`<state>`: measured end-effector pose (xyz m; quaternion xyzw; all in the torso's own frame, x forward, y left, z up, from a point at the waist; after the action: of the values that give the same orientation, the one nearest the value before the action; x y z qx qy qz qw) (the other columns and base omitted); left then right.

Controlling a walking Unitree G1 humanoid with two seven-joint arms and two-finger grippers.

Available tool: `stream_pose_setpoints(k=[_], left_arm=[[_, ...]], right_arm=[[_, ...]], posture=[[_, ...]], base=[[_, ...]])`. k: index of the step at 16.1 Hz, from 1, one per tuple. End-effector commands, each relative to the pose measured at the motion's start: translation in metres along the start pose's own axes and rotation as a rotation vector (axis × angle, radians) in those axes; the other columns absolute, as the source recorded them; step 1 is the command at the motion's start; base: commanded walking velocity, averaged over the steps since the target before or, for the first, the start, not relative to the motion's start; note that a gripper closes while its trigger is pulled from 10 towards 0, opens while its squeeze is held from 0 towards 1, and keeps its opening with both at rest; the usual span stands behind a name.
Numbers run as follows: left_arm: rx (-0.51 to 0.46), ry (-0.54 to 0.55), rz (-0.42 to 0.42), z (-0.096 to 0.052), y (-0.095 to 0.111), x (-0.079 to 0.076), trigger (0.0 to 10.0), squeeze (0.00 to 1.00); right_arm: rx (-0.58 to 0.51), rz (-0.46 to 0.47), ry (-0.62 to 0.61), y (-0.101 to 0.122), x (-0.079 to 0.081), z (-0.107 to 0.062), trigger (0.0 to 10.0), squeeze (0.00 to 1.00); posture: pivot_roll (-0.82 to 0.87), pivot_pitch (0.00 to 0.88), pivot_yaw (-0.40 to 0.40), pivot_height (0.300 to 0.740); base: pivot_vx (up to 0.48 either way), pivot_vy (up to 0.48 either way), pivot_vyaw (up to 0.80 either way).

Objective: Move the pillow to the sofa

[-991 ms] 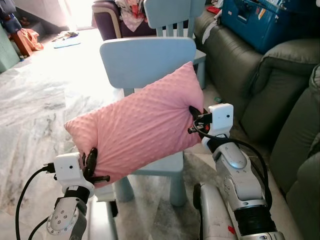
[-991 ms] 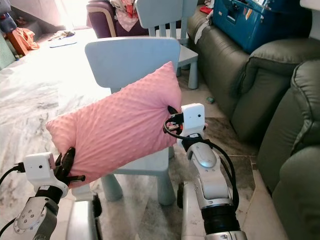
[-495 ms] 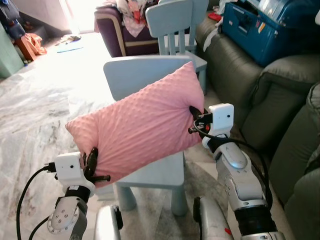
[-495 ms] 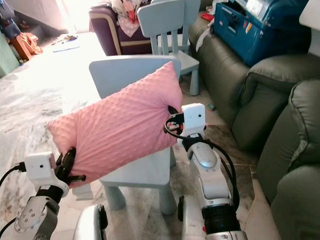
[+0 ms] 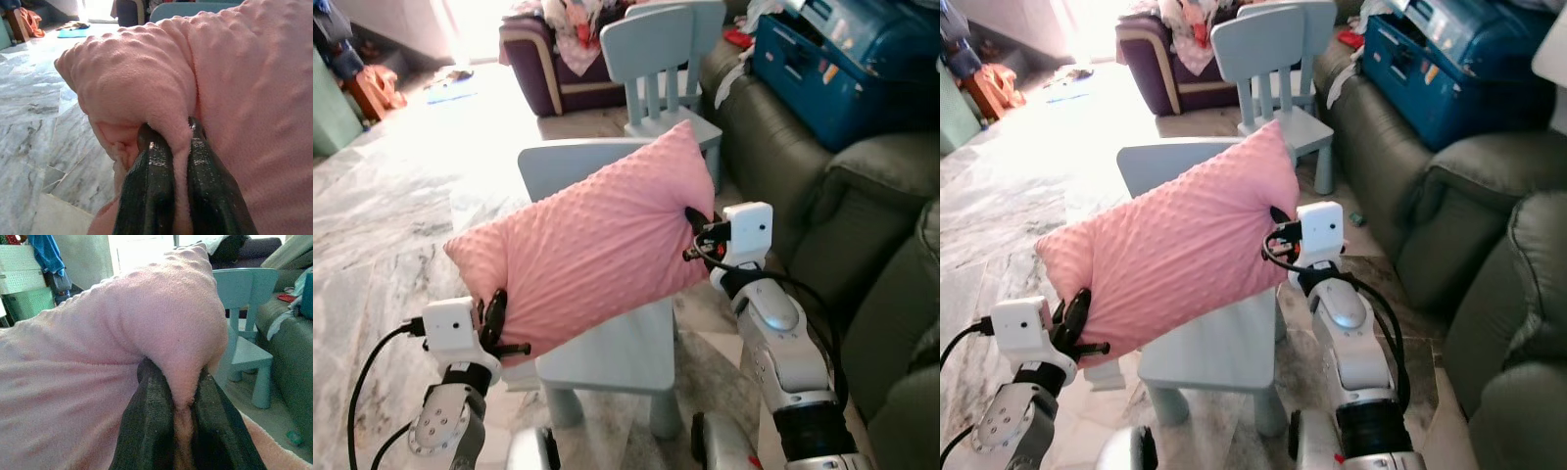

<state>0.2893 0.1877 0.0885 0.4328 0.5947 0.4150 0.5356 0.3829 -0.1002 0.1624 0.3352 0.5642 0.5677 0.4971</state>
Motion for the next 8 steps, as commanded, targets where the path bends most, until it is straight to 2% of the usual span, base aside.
stream_pose_setpoints(k=[1, 6, 8], left_arm=[[-0.001, 0.005, 0.018, 0.0003, 0.0014, 0.0046, 0.0, 0.00], [0.000, 0.002, 0.018, 0.0016, 0.0012, 0.0042, 0.0, 0.00], [0.000, 0.003, 0.017, 0.0019, 0.0011, 0.0043, 0.0, 0.00]], right_arm=[[-0.044, 0.002, -0.009, 0.0117, -0.0013, 0.0030, 0.0, 0.00], [-0.044, 0.002, -0.008, 0.0117, -0.0009, 0.0033, 0.0, 0.00], [-0.044, 0.003, -0.008, 0.0118, -0.0008, 0.0036, 0.0, 0.00]], posture=[[-0.17, 0.000, 0.079, 0.675], [-0.16, 0.000, 0.079, 0.735], [-0.17, 0.000, 0.080, 0.740]], base=[[0.000, 0.000, 0.00], [0.000, 0.000, 0.00], [0.000, 0.000, 0.00]])
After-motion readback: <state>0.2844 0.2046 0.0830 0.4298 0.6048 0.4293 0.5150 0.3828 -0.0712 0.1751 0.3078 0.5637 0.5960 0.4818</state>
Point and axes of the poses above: a point about 5 cm out from each wrist's last joint towards the gripper, its own z axis pointing out of the wrist towards the gripper, its own y axis along the axis of the wrist's last joint, x = y × z, the point moved 6 cm from there along z, pointing out of the wrist towards the gripper, and after that the axes turned 9 degrees about -z, right-handed, at the moved point
